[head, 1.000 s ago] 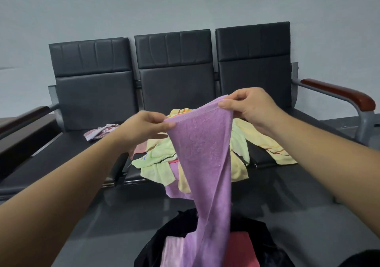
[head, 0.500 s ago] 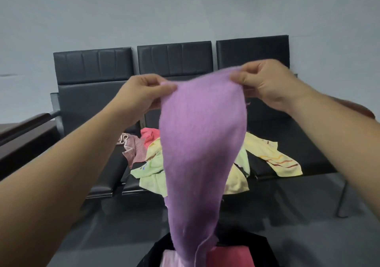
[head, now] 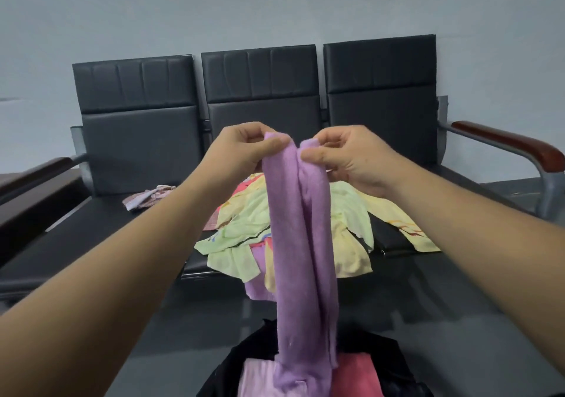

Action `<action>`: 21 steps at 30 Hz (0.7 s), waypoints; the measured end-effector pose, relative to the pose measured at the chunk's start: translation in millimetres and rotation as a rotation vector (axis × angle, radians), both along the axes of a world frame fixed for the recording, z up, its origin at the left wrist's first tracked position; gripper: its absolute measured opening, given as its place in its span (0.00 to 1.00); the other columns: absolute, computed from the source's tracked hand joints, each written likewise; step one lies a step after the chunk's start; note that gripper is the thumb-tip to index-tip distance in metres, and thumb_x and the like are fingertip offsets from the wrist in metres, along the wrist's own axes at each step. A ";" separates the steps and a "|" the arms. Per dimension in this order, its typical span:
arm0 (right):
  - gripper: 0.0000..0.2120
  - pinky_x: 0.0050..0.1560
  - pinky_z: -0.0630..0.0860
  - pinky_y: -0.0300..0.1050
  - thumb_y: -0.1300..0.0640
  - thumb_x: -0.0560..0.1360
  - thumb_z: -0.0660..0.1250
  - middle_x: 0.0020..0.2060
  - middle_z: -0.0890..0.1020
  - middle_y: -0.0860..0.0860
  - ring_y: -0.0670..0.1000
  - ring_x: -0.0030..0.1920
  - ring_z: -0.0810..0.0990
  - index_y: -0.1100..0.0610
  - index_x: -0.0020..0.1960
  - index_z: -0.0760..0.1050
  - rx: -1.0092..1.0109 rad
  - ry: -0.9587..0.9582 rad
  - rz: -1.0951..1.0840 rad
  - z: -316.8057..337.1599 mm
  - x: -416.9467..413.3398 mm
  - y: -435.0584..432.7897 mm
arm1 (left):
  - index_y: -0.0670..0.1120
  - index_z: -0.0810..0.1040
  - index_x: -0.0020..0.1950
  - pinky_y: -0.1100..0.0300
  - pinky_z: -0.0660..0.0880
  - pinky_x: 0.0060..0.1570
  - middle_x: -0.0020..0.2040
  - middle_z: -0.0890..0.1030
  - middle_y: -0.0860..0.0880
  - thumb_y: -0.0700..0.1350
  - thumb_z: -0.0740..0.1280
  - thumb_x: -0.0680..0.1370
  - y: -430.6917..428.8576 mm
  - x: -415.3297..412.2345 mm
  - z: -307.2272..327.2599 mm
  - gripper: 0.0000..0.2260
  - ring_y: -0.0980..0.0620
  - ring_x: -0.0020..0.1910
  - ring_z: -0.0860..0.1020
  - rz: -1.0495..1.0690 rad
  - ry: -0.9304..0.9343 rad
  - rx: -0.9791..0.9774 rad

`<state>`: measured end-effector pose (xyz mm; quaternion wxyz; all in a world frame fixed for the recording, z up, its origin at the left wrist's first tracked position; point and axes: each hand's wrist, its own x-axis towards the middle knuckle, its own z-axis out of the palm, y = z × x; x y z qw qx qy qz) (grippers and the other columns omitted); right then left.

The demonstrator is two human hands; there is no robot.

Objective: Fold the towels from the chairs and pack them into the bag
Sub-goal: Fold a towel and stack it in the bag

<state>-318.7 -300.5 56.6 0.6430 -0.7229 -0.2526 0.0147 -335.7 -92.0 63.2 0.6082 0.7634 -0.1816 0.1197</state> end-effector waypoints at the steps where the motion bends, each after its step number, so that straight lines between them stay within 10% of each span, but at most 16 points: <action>1: 0.04 0.42 0.84 0.46 0.64 0.76 0.73 0.40 0.85 0.54 0.51 0.41 0.85 0.63 0.50 0.81 0.101 0.028 -0.014 1.1 2.5 1.5 | 0.42 0.82 0.52 0.52 0.81 0.46 0.43 0.85 0.47 0.46 0.75 0.76 0.8 1.5 -6.4 0.09 0.51 0.42 0.83 -0.069 0.041 -0.105; 9: 0.03 0.46 0.82 0.47 0.62 0.77 0.73 0.39 0.84 0.53 0.50 0.40 0.83 0.60 0.50 0.80 0.365 0.211 -0.048 8.3 26.1 -4.2 | 0.41 0.81 0.62 0.45 0.75 0.68 0.59 0.85 0.44 0.47 0.78 0.73 12.8 7.4 -89.2 0.21 0.45 0.61 0.82 -0.277 0.481 0.247; 16: 0.15 0.46 0.84 0.47 0.62 0.78 0.70 0.59 0.84 0.60 0.53 0.52 0.86 0.64 0.64 0.78 0.167 0.559 -0.116 -60.5 52.2 -7.9 | 0.37 0.82 0.60 0.50 0.82 0.54 0.57 0.84 0.38 0.38 0.70 0.73 4.1 3.6 -115.0 0.16 0.42 0.56 0.84 -0.284 0.582 -0.452; 21: 0.18 0.62 0.75 0.53 0.41 0.72 0.68 0.41 0.84 0.52 0.52 0.44 0.82 0.54 0.48 0.86 0.154 0.733 0.120 -107.2 40.1 -10.2 | 0.36 0.78 0.66 0.50 0.82 0.54 0.57 0.83 0.38 0.41 0.69 0.76 1.1 16.1 -113.8 0.19 0.43 0.55 0.83 -0.259 0.569 -0.770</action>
